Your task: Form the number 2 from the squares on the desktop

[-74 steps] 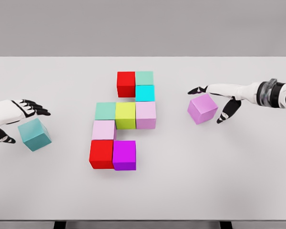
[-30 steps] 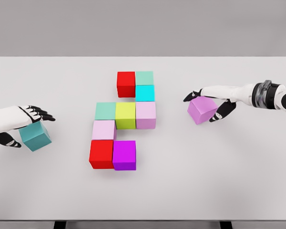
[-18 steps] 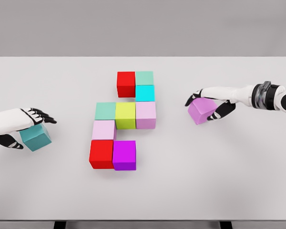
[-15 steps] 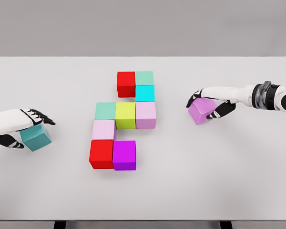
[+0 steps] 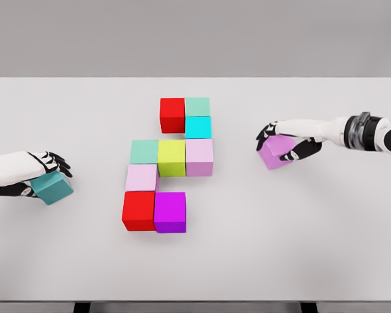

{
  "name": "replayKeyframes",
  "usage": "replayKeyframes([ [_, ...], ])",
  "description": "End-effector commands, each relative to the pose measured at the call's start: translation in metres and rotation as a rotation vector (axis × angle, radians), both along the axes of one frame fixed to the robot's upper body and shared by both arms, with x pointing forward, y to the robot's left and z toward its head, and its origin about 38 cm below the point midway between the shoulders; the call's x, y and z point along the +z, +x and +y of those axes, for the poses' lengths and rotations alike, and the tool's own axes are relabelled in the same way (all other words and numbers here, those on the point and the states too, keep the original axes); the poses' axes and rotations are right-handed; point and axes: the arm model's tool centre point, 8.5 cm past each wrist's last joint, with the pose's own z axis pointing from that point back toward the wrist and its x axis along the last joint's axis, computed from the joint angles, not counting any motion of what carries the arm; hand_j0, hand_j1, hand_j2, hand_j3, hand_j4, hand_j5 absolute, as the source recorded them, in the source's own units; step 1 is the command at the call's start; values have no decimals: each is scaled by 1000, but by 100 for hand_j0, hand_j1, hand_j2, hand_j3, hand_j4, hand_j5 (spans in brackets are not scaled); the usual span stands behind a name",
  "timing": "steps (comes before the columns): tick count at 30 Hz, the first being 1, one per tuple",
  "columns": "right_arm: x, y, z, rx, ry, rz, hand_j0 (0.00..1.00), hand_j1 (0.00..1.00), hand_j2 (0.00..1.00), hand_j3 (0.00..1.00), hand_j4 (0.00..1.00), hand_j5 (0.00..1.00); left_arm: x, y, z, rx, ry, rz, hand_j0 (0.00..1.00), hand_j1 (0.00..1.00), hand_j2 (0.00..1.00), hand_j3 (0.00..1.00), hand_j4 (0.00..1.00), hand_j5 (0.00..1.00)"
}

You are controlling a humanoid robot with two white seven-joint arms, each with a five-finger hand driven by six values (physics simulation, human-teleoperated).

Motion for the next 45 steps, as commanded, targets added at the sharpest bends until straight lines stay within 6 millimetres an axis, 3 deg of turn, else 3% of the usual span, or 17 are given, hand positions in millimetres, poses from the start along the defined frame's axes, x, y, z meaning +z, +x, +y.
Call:
replayKeyframes([
  [1,-3,-1,0,5,-11,6,79,79,79,79,79,79,-3,-2,-2,-18,16,5,60,60,60,60,60,60],
  [2,-3,-1,0,5,-11,7,88,88,88,88,88,88,-3,-2,-2,-19,15,4,59,59,59,59,59,59],
  [4,-3,-1,-1,4,-12,7,95,95,95,95,95,95,-3,-2,-3,-21,12,3,58,58,58,58,58,58],
  [9,0,-3,-8,-3,-24,0,100,100,100,100,100,100,3,-2,-10,-40,-5,-10,55,55,55,55,55,55],
  [22,13,-2,-15,5,-36,-30,100,100,100,100,100,100,17,0,-23,-59,-85,-31,48,48,48,48,48,48],
  [27,10,-9,-18,29,-39,-28,100,100,100,100,100,100,41,10,-31,-78,-111,-89,48,48,48,48,48,48],
  [36,12,-6,-20,5,-29,-44,100,100,100,100,100,100,65,18,-38,-89,-184,-127,47,47,47,47,47,47],
  [45,17,-2,-17,-27,15,-109,100,100,100,100,100,100,64,31,-42,21,-208,-121,47,47,47,47,47,47],
])
